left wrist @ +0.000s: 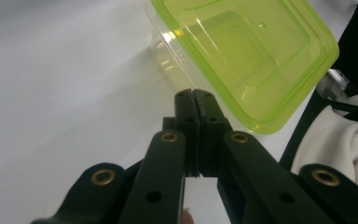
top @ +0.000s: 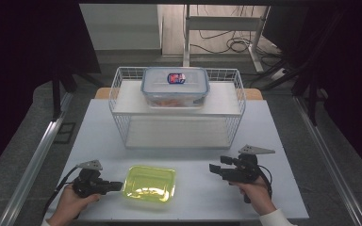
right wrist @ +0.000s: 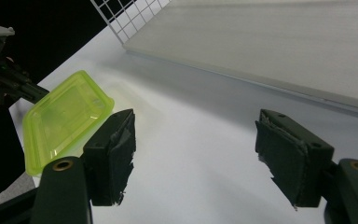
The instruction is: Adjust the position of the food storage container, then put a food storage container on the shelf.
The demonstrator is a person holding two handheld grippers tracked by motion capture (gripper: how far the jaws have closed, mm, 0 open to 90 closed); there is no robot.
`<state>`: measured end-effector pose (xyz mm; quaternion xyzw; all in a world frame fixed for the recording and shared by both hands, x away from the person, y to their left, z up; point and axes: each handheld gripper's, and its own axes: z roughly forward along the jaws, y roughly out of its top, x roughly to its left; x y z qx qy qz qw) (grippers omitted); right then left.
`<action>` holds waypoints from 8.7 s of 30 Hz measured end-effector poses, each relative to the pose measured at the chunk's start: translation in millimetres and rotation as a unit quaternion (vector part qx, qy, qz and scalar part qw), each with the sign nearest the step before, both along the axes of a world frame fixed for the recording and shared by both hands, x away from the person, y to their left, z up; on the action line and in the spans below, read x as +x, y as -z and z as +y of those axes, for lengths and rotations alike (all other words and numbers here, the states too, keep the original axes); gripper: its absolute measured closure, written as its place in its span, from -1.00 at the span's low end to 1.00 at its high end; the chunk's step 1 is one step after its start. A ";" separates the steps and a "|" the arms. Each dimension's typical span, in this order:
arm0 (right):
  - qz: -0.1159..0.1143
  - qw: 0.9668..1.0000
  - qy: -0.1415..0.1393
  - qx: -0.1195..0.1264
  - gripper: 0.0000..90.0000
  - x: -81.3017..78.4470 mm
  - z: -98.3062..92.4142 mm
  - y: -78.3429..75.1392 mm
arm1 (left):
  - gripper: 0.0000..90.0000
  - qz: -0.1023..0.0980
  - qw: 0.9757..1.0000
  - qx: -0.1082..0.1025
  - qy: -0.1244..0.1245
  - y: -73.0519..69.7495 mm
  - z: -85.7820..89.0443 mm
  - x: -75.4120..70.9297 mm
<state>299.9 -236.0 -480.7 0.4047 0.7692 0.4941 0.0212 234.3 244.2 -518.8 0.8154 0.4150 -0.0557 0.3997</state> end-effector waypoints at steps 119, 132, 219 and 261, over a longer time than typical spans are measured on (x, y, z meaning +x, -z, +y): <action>0.084 0.995 -0.045 0.011 0.69 -33.1 56.2 21.7 | 0.74 -0.010 0.991 -0.133 -0.025 -3.0 -62.6 1.1; 0.054 0.998 -0.041 0.018 0.77 -37.5 55.8 11.6 | 0.82 -0.040 0.989 -0.138 -0.020 -10.2 -60.2 -3.4; -0.128 0.991 -0.019 0.025 0.76 26.5 70.0 -206.1 | 0.81 -0.174 0.973 -0.151 -0.013 -221.2 -48.5 87.0; -0.044 0.997 0.036 0.059 0.47 153.4 79.2 -219.3 | 0.48 -0.117 0.973 -0.158 -0.121 -244.3 -57.4 197.5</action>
